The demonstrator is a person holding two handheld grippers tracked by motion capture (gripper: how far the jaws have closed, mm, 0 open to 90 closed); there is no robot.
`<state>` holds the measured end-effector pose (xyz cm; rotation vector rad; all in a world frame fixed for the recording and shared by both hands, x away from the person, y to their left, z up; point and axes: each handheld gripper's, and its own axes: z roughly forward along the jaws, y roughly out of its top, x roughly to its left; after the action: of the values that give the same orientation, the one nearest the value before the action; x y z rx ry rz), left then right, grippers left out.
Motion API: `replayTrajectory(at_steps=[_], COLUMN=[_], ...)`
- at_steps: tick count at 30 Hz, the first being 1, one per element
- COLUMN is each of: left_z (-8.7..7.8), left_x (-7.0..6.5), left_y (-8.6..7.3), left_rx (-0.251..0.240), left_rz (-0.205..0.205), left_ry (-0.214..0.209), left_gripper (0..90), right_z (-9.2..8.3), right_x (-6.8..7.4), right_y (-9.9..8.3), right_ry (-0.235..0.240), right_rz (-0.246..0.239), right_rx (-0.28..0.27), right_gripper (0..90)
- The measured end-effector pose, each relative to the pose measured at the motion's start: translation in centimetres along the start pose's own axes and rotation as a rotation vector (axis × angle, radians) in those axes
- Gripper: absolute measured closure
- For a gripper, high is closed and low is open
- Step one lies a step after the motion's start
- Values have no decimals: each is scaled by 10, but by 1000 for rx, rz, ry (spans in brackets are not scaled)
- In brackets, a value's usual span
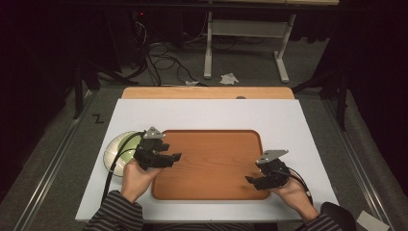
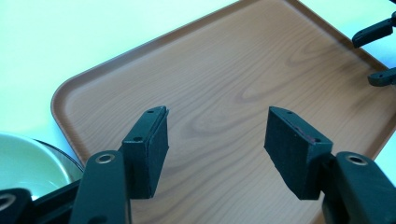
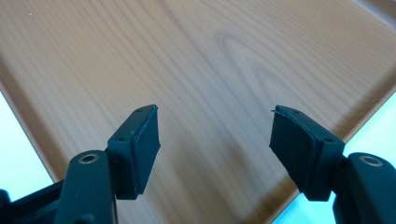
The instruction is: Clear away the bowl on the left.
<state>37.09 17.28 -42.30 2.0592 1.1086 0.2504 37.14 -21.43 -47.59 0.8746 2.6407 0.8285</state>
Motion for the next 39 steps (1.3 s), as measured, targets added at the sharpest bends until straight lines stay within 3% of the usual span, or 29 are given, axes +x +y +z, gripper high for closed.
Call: replayTrajectory(at_steps=[20, 32, 39], left_z=[-11, -17, -17], left_x=[13, 24, 30], left_y=[0, -1, -3], left_rx=[-16, -26, -11], left_rz=[-33, -77, -88], left_ry=[28, 54, 76], left_gripper=[398, 394, 392], right_z=[0, -1, -1], right_x=[0, -1, -1], right_y=[0, 0, 0], right_ry=[-6, -3, -5], right_rz=[7, 12, 10], right_rx=[4, -4, -7], right_gripper=[351, 351, 350])
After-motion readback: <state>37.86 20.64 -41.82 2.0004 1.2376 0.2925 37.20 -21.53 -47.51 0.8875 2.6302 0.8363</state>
